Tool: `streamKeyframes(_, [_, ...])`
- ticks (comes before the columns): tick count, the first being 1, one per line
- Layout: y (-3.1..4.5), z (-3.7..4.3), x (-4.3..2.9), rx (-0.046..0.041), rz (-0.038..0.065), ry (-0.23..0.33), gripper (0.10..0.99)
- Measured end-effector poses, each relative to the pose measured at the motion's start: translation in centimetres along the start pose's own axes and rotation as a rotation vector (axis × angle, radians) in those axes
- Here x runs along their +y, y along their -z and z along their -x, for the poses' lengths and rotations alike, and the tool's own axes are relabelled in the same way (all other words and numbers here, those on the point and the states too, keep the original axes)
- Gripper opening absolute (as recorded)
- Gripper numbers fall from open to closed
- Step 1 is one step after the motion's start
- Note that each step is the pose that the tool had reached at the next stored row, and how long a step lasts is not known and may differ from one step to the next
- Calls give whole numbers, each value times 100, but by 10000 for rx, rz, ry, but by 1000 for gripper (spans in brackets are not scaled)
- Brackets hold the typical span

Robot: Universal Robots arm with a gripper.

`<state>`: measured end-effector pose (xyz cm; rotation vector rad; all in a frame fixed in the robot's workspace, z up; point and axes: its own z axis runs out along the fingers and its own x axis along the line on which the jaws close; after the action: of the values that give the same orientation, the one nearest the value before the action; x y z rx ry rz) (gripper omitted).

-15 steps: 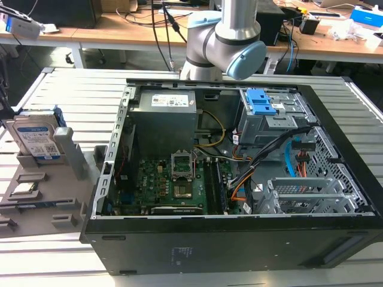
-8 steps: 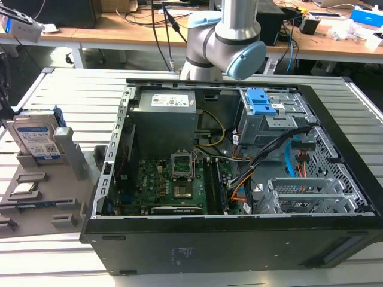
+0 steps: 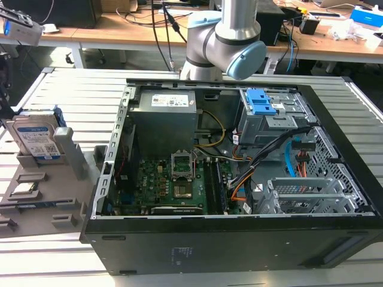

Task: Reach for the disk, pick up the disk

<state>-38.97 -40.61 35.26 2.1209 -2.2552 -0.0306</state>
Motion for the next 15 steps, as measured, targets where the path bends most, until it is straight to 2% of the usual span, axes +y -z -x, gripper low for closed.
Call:
streamKeyframes(5, [-1, 0, 0, -17, 13, -775, 106])
streamKeyframes(9, [-1, 0, 0, -19, 14, -798, 106])
streamKeyframes(10, [-1, 0, 0, -27, 14, -792, 106])
streamKeyframes(11, [-2, -1, -1, -79, 18, -738, 106])
streamKeyframes(15, [-2, 0, 0, -89, 20, -723, 106])
